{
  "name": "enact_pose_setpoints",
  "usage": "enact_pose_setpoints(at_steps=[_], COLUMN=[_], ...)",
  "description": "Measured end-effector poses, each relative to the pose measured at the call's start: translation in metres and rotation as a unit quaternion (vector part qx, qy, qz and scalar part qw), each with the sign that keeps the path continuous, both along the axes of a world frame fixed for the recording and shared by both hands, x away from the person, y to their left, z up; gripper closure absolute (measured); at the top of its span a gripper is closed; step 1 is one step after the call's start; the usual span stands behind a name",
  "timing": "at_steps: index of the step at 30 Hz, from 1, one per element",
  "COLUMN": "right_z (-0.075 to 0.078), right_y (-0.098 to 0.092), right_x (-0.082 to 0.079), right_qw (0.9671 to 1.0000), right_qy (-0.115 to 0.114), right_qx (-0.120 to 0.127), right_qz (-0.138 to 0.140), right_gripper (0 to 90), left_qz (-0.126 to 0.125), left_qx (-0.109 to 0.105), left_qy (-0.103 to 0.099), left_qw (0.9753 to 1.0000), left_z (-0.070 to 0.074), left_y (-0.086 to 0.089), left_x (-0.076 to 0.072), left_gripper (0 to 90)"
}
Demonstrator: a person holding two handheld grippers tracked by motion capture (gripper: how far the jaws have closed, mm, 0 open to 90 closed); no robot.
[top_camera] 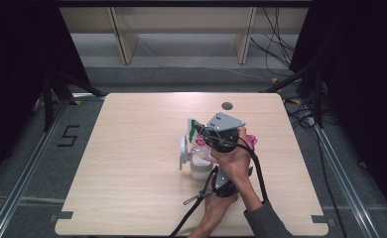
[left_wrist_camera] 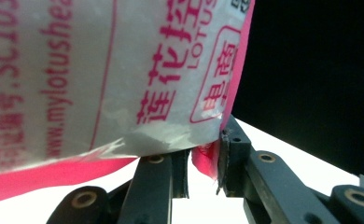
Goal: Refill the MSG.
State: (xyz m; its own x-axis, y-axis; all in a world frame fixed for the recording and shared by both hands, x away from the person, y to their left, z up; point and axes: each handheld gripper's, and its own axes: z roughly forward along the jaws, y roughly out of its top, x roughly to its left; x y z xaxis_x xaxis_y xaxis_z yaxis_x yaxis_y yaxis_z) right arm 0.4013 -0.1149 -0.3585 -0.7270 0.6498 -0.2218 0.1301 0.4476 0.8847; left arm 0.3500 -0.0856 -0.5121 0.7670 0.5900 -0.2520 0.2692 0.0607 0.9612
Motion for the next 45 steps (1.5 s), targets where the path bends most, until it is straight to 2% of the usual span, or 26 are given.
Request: enact_pose_setpoints(at_steps=[1, 2, 4, 6, 8, 11, 13, 14, 15, 18, 22, 24, 25, 26, 27, 29, 34, 36, 37, 39, 40, 41, 42, 43, 45], right_z=[0.0006, 0.0008, -0.0002, -0.0008, 0.0011, -0.0002, -0.0020, -0.0016, -0.0006, -0.0002, 0.0003, -0.0003, -0.0001, 0.0002, 0.0005, 0.0001, 0.0009, -0.0005, -0.0016, -0.0014, -0.0005, 0.0004, 0.0000, -0.0004, -0.0017], right_y=[-0.0003, 0.0006, 0.0006, 0.0006, 0.0011, 0.0025, 0.0029, 0.0029, 0.0031, 0.0019, 0.0017, 0.0012, 0.0012, 0.0016, 0.0016, 0.0020, 0.0016, 0.0021, 0.0025, 0.0023, 0.0021, 0.0019, 0.0029, 0.0029, 0.0046], right_x=[0.0003, -0.0016, 0.0006, 0.0002, -0.0015, -0.0002, -0.0008, -0.0014, -0.0016, -0.0005, -0.0008, 0.0001, -0.0001, -0.0016, -0.0015, -0.0004, -0.0012, 0.0000, -0.0013, -0.0010, -0.0008, -0.0008, -0.0018, -0.0008, -0.0015], right_qw=[1.0000, 1.0000, 1.0000, 1.0000, 1.0000, 1.0000, 1.0000, 1.0000, 1.0000, 1.0000, 1.0000, 1.0000, 1.0000, 1.0000, 1.0000, 1.0000, 1.0000, 1.0000, 0.9999, 1.0000, 1.0000, 1.0000, 1.0000, 1.0000, 1.0000], right_qy=[-0.009, 0.004, -0.007, 0.009, -0.008, -0.008, 0.002, -0.001, 0.003, -0.005, 0.003, -0.007, -0.006, 0.006, 0.003, -0.007, -0.008, -0.005, 0.008, 0.009, -0.004, -0.005, 0.008, -0.001, 0.001], right_qx=[-0.003, 0.002, -0.002, 0.000, -0.003, -0.004, -0.003, -0.004, -0.005, -0.002, -0.003, 0.000, 0.000, 0.001, -0.001, -0.004, -0.005, -0.003, 0.003, -0.002, -0.002, -0.003, 0.002, -0.004, -0.007], right_qz=[0.003, 0.001, 0.000, 0.001, 0.002, 0.001, -0.001, -0.003, 0.003, 0.001, 0.007, -0.001, 0.000, 0.004, 0.005, 0.002, 0.002, 0.001, -0.005, 0.003, 0.002, 0.005, 0.004, 0.005, 0.004], right_gripper=[89.9, 89.9, 89.9, 89.9, 89.9, 89.9, 89.9, 89.9, 89.9, 89.9, 89.9, 89.9, 89.9, 89.9, 89.9, 89.9, 89.9, 89.9, 89.9, 89.9, 89.9, 89.9, 89.9, 89.9, 89.9], left_qz=[0.000, 0.000, 0.001, -0.001, -0.001, 0.001, -0.005, 0.000, 0.001, -0.002, -0.002, -0.002, -0.002, -0.003, 0.001, 0.001, -0.002, 0.000, 0.000, 0.000, 0.001, -0.002, 0.005, 0.001, 0.001], left_qx=[-0.001, -0.003, 0.000, 0.002, -0.001, -0.006, 0.006, -0.005, -0.007, 0.003, 0.002, 0.004, 0.003, 0.003, -0.004, -0.003, 0.000, 0.001, -0.001, -0.003, 0.005, 0.006, 0.006, 0.001, -0.006], left_qy=[0.000, 0.000, 0.001, 0.001, -0.002, 0.004, 0.003, 0.002, 0.001, 0.002, 0.003, 0.002, 0.002, 0.001, 0.000, 0.001, 0.001, 0.000, 0.001, 0.001, 0.002, 0.001, 0.000, 0.000, 0.000], left_qw=[1.0000, 1.0000, 1.0000, 1.0000, 1.0000, 1.0000, 1.0000, 1.0000, 1.0000, 1.0000, 1.0000, 1.0000, 1.0000, 1.0000, 1.0000, 1.0000, 1.0000, 1.0000, 1.0000, 1.0000, 1.0000, 1.0000, 1.0000, 1.0000, 1.0000], left_z=[0.0005, 0.0008, 0.0000, -0.0006, 0.0009, 0.0002, -0.0002, 0.0000, 0.0005, 0.0001, 0.0004, 0.0001, 0.0002, 0.0005, 0.0003, -0.0001, 0.0003, -0.0010, -0.0015, -0.0011, -0.0001, 0.0001, -0.0002, -0.0008, -0.0007], left_y=[0.0001, -0.0002, -0.0003, 0.0003, 0.0008, 0.0001, 0.0019, 0.0003, 0.0000, 0.0013, 0.0013, 0.0015, 0.0014, 0.0014, 0.0003, 0.0003, 0.0010, 0.0009, 0.0007, 0.0008, 0.0019, 0.0025, 0.0017, 0.0015, 0.0014], left_x=[0.0001, 0.0001, -0.0001, -0.0001, 0.0000, -0.0007, -0.0001, -0.0003, -0.0006, -0.0008, -0.0011, -0.0011, -0.0011, -0.0007, -0.0005, -0.0005, -0.0011, -0.0006, -0.0007, -0.0009, -0.0015, -0.0013, -0.0012, -0.0008, -0.0007], left_gripper=[76.4, 76.4, 76.4, 76.4, 76.4, 76.4, 76.4, 76.5, 76.4, 76.4, 76.5, 76.5, 76.5, 76.4, 76.5, 76.5, 76.5, 76.5, 76.4, 76.4, 76.5, 76.5, 76.5, 76.5, 76.5])
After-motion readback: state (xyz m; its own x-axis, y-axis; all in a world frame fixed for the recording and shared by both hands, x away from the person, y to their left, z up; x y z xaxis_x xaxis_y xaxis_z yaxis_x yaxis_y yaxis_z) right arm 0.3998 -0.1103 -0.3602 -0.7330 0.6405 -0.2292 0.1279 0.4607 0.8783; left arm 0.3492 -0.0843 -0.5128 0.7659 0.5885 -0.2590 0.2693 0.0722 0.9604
